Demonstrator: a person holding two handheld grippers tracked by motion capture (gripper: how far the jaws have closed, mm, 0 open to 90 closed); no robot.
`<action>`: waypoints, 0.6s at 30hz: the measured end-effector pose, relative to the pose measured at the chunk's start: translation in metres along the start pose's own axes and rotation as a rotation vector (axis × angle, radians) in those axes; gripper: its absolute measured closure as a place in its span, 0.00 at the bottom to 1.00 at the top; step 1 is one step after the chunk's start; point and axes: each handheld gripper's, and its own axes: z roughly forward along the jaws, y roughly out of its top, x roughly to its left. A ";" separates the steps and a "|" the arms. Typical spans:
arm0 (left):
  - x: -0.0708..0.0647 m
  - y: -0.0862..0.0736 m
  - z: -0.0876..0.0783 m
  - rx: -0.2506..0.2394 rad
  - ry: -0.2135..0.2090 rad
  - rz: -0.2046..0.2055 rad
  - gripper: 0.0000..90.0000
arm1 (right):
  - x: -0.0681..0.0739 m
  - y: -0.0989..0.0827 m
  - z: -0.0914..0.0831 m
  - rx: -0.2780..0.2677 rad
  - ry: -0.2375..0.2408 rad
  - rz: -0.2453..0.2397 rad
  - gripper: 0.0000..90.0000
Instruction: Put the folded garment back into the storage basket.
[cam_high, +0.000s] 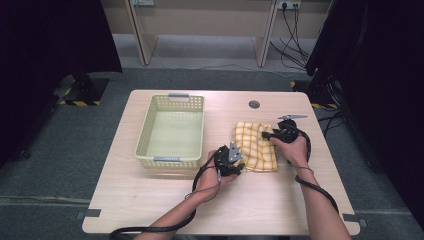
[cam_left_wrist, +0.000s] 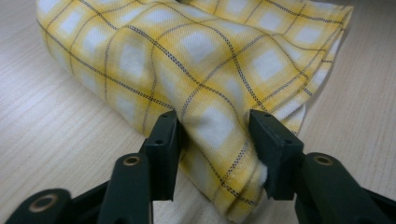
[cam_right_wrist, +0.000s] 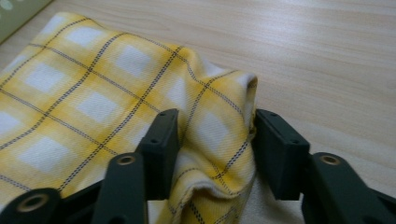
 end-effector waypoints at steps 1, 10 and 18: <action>0.000 0.000 0.000 0.000 0.001 0.001 0.62 | 0.001 -0.001 0.000 -0.005 0.007 0.008 0.65; -0.001 0.000 -0.001 0.011 0.011 -0.060 0.78 | 0.007 -0.005 -0.002 -0.021 0.003 0.046 0.84; -0.005 -0.001 -0.002 0.005 0.036 -0.009 0.86 | 0.017 -0.003 -0.005 -0.033 -0.046 0.041 0.87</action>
